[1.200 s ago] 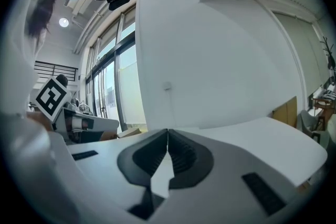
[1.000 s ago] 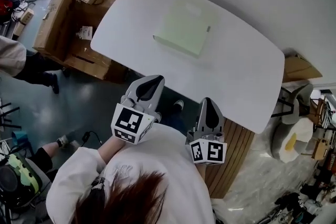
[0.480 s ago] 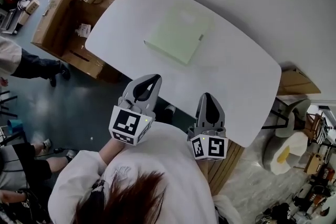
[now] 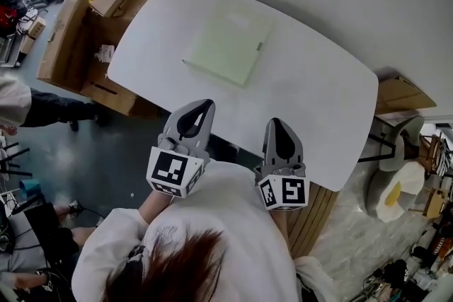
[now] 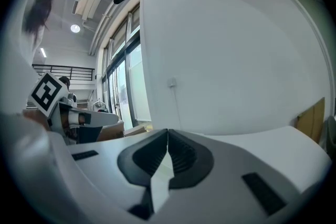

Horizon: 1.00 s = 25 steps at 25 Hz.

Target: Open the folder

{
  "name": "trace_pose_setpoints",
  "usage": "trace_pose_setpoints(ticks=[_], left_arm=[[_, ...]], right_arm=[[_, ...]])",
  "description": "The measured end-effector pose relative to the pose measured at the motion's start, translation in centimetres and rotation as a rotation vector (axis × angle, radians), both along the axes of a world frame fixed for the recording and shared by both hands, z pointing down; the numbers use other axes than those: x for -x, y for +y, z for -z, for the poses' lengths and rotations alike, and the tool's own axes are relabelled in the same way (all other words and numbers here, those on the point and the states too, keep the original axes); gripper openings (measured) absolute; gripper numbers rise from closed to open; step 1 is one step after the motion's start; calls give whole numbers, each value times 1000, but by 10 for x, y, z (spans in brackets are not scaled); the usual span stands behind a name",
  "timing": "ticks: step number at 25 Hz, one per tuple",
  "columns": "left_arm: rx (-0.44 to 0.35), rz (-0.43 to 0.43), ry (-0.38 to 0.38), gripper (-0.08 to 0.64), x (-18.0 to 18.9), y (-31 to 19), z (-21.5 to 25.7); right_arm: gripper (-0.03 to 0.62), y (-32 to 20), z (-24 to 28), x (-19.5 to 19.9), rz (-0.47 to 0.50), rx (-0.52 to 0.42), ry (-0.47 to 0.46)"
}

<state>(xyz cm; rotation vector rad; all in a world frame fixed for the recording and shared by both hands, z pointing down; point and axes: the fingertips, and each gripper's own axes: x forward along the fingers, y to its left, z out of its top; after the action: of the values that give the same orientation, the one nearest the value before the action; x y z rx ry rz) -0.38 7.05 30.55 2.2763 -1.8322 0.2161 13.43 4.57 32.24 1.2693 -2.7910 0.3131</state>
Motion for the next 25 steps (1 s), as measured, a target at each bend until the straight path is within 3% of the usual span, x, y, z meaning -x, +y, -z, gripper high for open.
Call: trace_pose_setpoints(ticks=[19,22,25], left_arm=[[2,-149,14,6,66,-61,-11],[2,-212,-18,6,64,-74,-23],[11,-310,-133,6,47,-89,-44]], right_arm=[[8,-37,-5,53,-157,25,17],[8,-47,-15,53,-186,42,17],[8,-65,-33,48,-192,66,12]])
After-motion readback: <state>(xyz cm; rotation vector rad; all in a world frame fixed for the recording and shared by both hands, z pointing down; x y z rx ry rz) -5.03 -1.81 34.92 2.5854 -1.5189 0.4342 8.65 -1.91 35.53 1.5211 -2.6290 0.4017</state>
